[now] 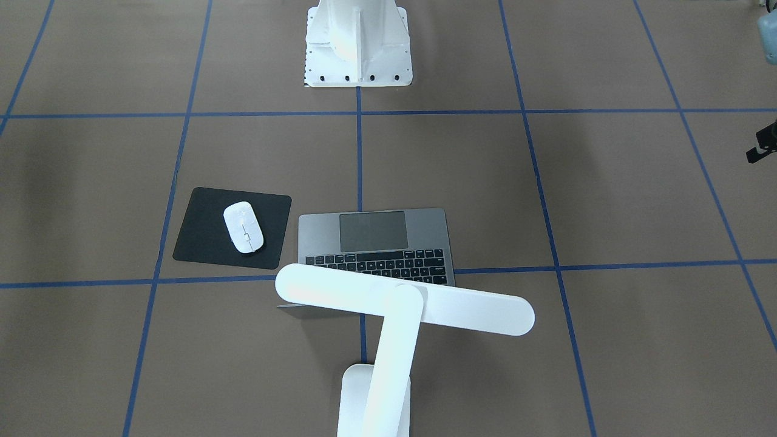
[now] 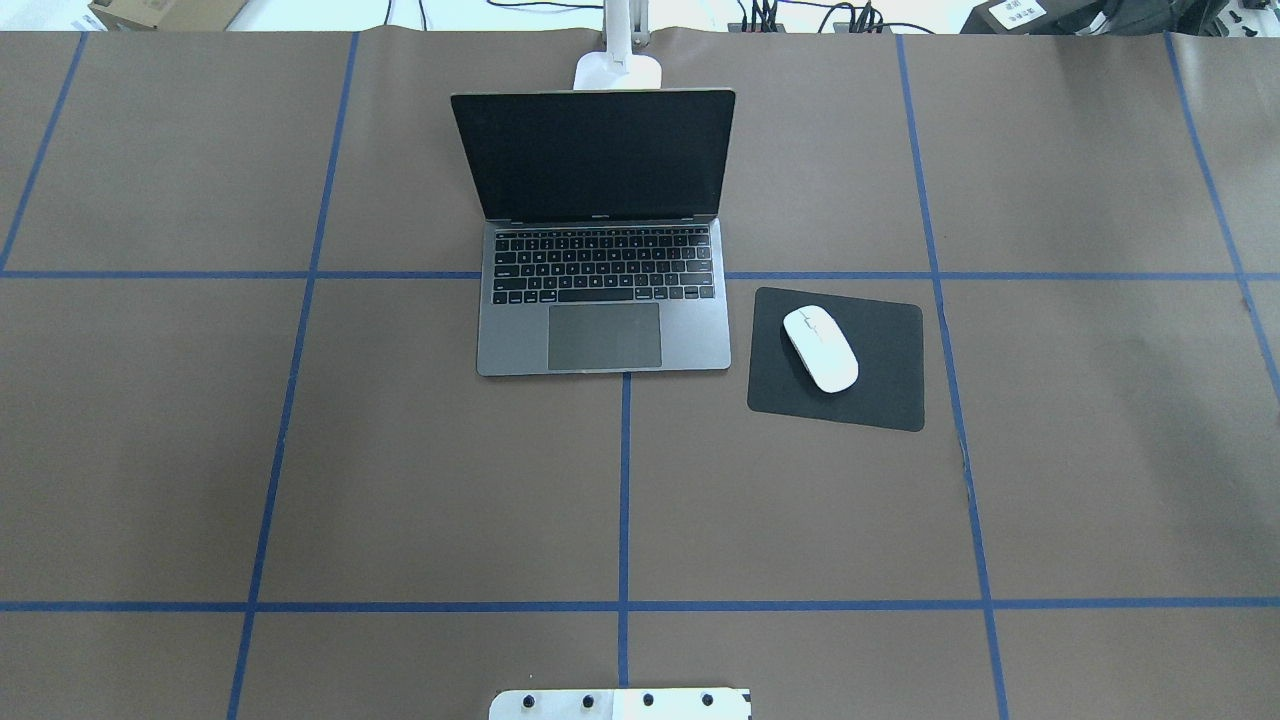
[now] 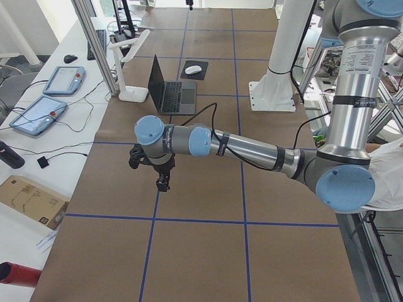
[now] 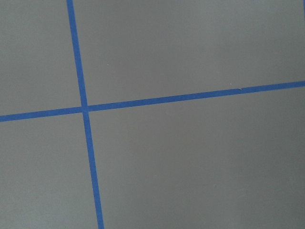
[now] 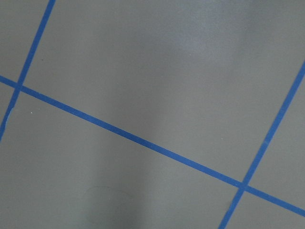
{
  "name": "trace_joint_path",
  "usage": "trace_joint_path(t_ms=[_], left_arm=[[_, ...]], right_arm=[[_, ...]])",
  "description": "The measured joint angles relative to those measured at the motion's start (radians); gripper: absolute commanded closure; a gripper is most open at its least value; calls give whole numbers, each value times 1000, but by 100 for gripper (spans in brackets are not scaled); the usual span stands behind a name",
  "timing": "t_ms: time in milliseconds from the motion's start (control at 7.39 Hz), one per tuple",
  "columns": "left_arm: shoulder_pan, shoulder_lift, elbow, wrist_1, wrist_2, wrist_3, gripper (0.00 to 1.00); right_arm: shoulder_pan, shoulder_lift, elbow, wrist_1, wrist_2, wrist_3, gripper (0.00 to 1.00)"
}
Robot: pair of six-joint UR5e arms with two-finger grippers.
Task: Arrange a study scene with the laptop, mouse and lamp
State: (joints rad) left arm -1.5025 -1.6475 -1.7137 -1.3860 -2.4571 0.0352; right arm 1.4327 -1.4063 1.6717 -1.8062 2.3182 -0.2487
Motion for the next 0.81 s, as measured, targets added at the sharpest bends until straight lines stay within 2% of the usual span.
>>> trace_joint_path(t_ms=[271, 541, 812], left_arm=[[-16, 16, -4, -3, 3, 9, 1], [-23, 23, -15, -2, 11, 7, 0], [-25, 25, -18, -5, 93, 10, 1]], right_arm=[[1, -16, 2, -23, 18, 0, 0], [1, -72, 54, -22, 16, 0, 0], [2, -102, 108, -9, 17, 28, 0]])
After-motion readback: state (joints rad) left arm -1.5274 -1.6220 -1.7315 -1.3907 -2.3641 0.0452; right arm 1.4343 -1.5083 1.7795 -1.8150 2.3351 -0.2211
